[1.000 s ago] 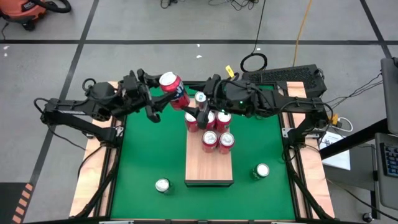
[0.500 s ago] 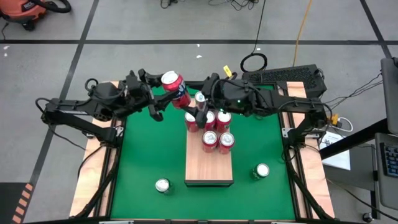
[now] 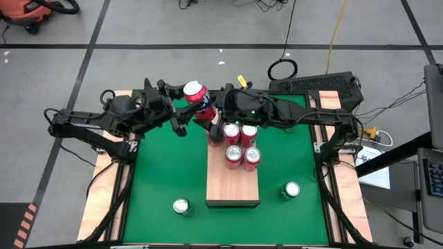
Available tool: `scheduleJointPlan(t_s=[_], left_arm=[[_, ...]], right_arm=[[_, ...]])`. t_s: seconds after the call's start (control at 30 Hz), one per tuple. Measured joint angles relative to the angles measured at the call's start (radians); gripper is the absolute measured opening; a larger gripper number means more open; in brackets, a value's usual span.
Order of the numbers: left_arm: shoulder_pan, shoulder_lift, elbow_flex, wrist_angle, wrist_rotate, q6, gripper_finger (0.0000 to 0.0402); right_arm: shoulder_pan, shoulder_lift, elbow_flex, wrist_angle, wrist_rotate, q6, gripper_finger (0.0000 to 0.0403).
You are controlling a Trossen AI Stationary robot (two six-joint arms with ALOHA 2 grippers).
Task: Place canned beverage on shelf
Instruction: Put the orange soda can on the shelf aligned with the other orange soda cans
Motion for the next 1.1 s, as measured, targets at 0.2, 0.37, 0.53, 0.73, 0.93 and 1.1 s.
scheduleJointPlan(t_s=[0.2,0.37,0.53,0.73,0.93,1.1], left_arm=[[-0.009,0.006,0.000,-0.014,-0.032,0.004,0.0279],[-0.009,0.010,0.000,-0.038,-0.049,0.002,0.0279],[-0.009,0.009,0.000,-0.043,-0.050,0.001,0.0279],[-0.019,0.009,0.000,-0.048,-0.058,-0.008,0.0320],[-0.023,0.002,0.022,-0.053,-0.067,-0.086,0.0373],[-0.029,-0.008,0.030,-0.058,-0.040,-0.090,0.0379]], right_arm=[[0.000,0.000,0.000,0.004,-0.001,-0.003,0.0374],[0.000,0.000,0.000,0.000,-0.001,-0.003,0.0332],[0.000,0.000,0.000,0.001,-0.002,0.008,0.0290],[0.000,-0.004,0.000,-0.002,-0.011,0.036,0.0306],[0.000,-0.015,0.000,0.005,-0.062,0.058,0.0300],[0.000,-0.023,0.000,0.023,-0.154,0.058,0.0292]])
